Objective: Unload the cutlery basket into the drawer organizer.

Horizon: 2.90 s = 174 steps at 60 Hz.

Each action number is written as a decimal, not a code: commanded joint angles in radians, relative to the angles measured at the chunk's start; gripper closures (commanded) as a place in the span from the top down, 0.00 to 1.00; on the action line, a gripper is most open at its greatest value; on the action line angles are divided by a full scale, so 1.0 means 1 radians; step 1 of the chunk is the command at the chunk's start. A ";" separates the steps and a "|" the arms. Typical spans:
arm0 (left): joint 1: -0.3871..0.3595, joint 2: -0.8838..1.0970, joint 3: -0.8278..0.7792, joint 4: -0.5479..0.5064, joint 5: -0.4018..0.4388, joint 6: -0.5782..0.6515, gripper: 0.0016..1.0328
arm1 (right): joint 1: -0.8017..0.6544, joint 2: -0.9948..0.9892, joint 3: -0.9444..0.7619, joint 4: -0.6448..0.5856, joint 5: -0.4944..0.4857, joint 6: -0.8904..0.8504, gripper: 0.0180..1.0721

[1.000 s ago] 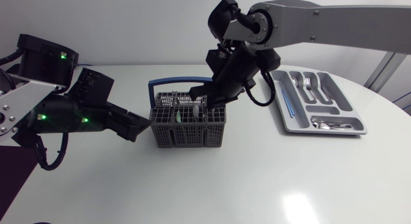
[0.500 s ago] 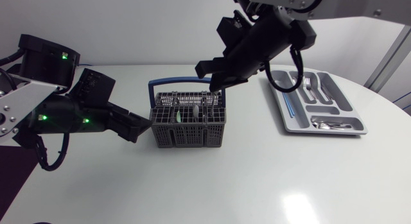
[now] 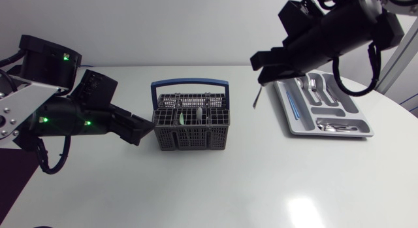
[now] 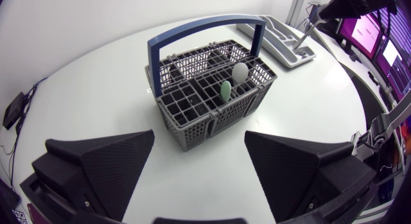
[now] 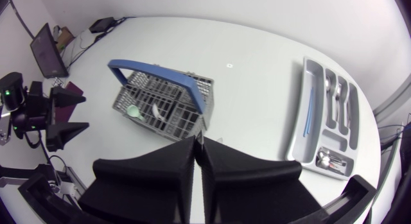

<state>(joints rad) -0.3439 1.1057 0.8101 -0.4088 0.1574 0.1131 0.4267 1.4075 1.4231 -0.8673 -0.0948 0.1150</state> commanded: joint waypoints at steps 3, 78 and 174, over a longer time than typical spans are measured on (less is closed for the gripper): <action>-0.012 -0.007 -0.023 0.008 0.005 -0.001 0.96 | -0.080 -0.015 -0.081 -0.002 0.053 -0.057 0.05; -0.043 -0.010 -0.022 0.008 -0.015 -0.010 0.96 | -0.592 0.556 -0.184 0.654 0.636 -0.426 0.52; 0.020 0.051 -0.005 0.047 0.041 0.096 0.96 | 0.192 0.441 0.240 -0.013 -0.069 0.026 0.81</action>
<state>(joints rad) -0.3344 1.1465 0.8108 -0.3813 0.1844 0.1814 0.6048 1.8263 1.6680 -0.8886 -0.1764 0.1059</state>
